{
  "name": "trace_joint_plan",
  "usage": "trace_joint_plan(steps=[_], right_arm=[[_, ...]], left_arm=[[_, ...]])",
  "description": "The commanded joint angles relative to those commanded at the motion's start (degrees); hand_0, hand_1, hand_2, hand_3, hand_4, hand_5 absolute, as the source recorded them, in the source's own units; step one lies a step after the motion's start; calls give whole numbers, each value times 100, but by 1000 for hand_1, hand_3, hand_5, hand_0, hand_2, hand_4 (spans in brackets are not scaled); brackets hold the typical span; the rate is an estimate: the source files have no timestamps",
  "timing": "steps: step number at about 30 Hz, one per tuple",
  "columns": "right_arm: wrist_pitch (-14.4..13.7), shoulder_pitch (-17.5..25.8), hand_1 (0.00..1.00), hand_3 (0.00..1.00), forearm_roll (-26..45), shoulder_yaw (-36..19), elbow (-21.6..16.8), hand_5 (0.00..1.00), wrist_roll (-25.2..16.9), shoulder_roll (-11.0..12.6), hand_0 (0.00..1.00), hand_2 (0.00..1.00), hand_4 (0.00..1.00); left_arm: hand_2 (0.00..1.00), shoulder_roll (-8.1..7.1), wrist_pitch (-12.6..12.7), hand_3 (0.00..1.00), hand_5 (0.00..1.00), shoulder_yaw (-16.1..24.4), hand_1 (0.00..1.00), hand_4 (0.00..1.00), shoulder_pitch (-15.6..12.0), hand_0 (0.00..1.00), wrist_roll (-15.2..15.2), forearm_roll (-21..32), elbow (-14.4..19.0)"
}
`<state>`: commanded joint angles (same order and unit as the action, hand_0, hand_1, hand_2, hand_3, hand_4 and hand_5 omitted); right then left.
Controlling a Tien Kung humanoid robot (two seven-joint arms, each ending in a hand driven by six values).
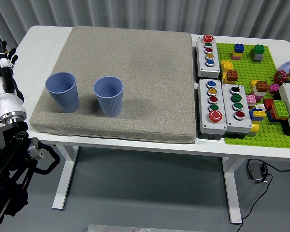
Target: Pick cup pour cup place
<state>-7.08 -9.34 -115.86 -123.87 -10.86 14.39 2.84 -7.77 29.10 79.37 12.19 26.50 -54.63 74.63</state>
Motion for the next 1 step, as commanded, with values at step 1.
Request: trace_joint_plan(steps=[1], right_arm=[[-1,-18,636,580,-14,-2,1,143,15,1,685,579,2]], left_arm=[[956,-8,18,946,998,-14,854,850,-15,821,14,-18,41]])
